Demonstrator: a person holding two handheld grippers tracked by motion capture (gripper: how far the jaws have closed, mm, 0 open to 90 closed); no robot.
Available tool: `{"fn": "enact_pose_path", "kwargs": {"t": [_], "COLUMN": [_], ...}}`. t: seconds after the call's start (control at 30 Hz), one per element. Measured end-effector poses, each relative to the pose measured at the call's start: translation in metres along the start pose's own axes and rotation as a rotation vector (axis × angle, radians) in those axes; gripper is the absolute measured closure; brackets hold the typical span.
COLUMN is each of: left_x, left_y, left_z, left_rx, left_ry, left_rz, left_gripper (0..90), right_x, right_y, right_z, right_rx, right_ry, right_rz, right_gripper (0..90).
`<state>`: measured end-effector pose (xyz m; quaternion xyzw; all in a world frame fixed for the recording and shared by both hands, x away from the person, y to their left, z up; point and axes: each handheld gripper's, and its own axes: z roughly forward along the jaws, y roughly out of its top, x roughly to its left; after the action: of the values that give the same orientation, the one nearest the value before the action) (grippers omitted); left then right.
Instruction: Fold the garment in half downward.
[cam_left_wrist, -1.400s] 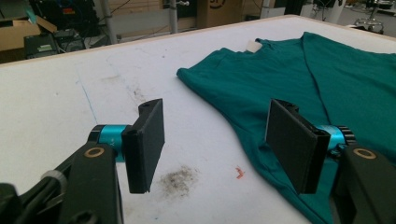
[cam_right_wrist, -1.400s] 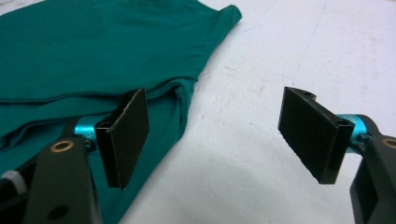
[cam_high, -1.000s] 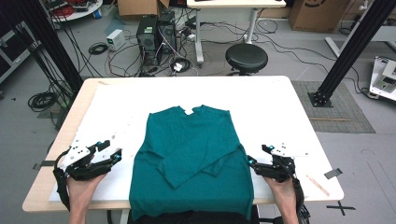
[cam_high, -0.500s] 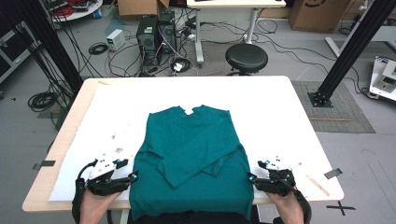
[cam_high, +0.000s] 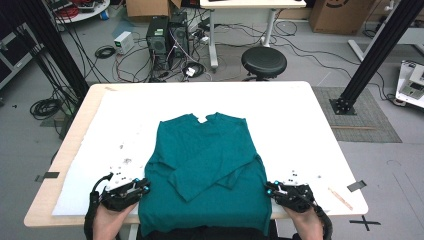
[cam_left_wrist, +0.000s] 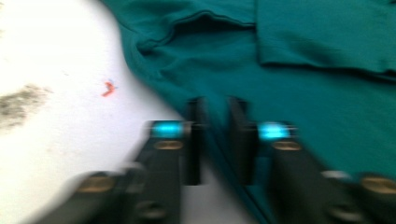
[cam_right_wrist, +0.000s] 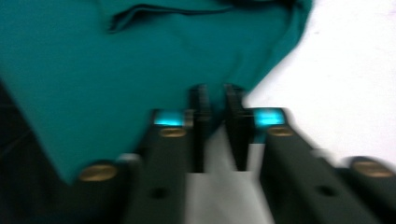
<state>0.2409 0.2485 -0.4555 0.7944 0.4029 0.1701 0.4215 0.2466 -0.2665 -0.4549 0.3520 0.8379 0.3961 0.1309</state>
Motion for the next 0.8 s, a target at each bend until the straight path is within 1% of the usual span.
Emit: {"fn": "enact_pose_path", "kwargs": {"t": [0.1,0.17,0.2,0.3,0.37,0.43,0.47,0.5,0.53,0.57,0.6,0.63,0.67,0.7,0.73,0.77,0.8], "left_x": [0.000,-0.001,-0.002,-0.005,-0.008,-0.012,-0.015,-0.015,-0.018,-0.018,-0.018,-0.017,-0.015,-0.013,-0.010,-0.009,-0.008], "left_y": [-0.001,-0.002,-0.003,-0.007,-0.010,-0.013,-0.015,-0.016,-0.018,-0.018,-0.018,-0.017,-0.015,-0.014,-0.012,-0.010,-0.008], "left_z": [-0.001,-0.003,-0.004,-0.008,-0.012,-0.016,-0.019,-0.020,-0.022,-0.023,-0.024,-0.025,-0.024,-0.024,-0.023,-0.021,-0.018], "left_rx": [0.000,0.000,-0.002,-0.001,0.003,0.005,0.009,0.012,0.012,0.011,0.000,-0.013,-0.022,-0.030,-0.035,-0.036,-0.030], "left_ry": [-0.008,-0.013,-0.018,-0.040,-0.063,-0.077,-0.087,-0.090,-0.101,-0.109,-0.111,-0.098,-0.077,-0.052,-0.032,-0.022,-0.013], "left_rz": [-0.023,-0.029,-0.031,-0.029,-0.030,-0.024,-0.022,-0.017,-0.020,-0.015,-0.010,-0.015,-0.033,-0.045,-0.053,-0.057,-0.058], "left_gripper": [87.0,87.0,87.0,87.0,87.0,87.0,87.0,87.0,87.0,85.4,85.4,77.9,67.3,59.5,59.5,58.6,58.6], "right_x": [0.001,0.001,0.001,0.003,0.006,0.009,0.011,0.014,0.014,0.018,0.018,0.019,0.019,0.016,0.016,0.014,0.014], "right_y": [-0.002,-0.004,-0.006,-0.012,-0.016,-0.021,-0.024,-0.027,-0.027,-0.028,-0.028,-0.027,-0.025,-0.019,-0.019,-0.012,-0.012], "right_z": [-0.002,-0.005,-0.007,-0.013,-0.018,-0.024,-0.027,-0.033,-0.033,-0.037,-0.037,-0.038,-0.037,-0.034,-0.034,-0.026,-0.026], "right_rx": [-0.003,-0.004,-0.005,-0.008,-0.008,-0.002,-0.003,0.007,0.007,0.021,0.021,0.023,0.011,-0.012,-0.012,-0.036,-0.036], "right_ry": [-0.012,-0.014,-0.011,-0.001,0.008,0.022,0.032,0.053,0.053,0.070,0.070,0.072,0.057,0.015,0.015,-0.041,-0.041], "right_rz": [-0.002,-0.003,0.005,0.011,0.006,0.006,0.007,0.010,0.010,-0.001,-0.001,-0.004,-0.007,0.004,0.004,0.008,0.008], "right_gripper": [90.0,90.0,90.0,90.0,90.0,90.0,90.0,90.0,90.0,89.7,89.7,87.9,82.6,68.6,68.6,64.8,64.8]}}
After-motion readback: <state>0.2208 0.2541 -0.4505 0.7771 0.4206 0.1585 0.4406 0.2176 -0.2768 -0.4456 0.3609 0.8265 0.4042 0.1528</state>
